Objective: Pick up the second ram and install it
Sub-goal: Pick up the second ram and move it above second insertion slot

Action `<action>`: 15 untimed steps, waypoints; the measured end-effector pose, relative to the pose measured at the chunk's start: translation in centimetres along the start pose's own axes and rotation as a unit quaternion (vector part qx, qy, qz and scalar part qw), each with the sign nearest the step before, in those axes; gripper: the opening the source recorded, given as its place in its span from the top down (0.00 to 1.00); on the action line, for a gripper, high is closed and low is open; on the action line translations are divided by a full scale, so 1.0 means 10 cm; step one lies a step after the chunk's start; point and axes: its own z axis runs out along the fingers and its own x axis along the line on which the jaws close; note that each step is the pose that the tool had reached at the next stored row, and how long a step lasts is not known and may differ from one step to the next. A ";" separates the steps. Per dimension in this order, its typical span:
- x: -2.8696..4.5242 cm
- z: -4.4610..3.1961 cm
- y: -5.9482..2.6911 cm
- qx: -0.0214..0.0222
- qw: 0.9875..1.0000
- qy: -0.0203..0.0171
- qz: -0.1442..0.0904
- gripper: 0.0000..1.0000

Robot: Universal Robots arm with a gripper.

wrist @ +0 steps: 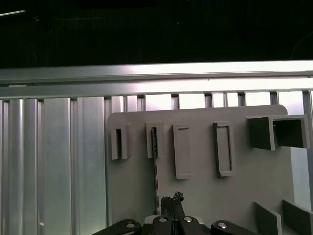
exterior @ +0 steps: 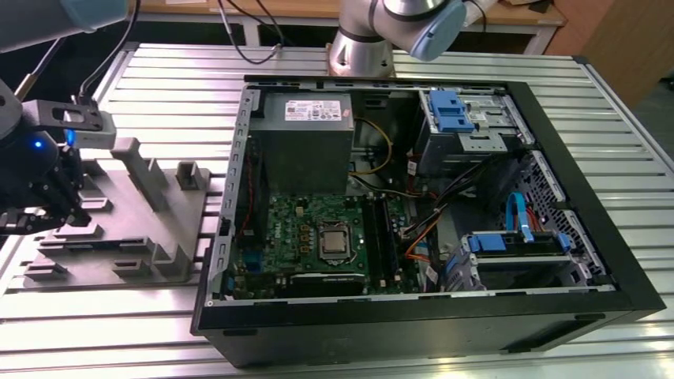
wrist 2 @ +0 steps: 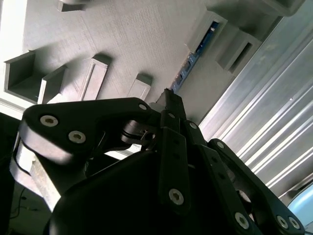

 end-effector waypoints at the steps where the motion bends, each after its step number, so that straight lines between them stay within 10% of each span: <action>1: 0.005 0.010 -0.001 0.000 1.000 0.000 0.000 0.90; 15: 0.094 0.147 -0.008 0.000 1.000 0.000 -0.001 0.90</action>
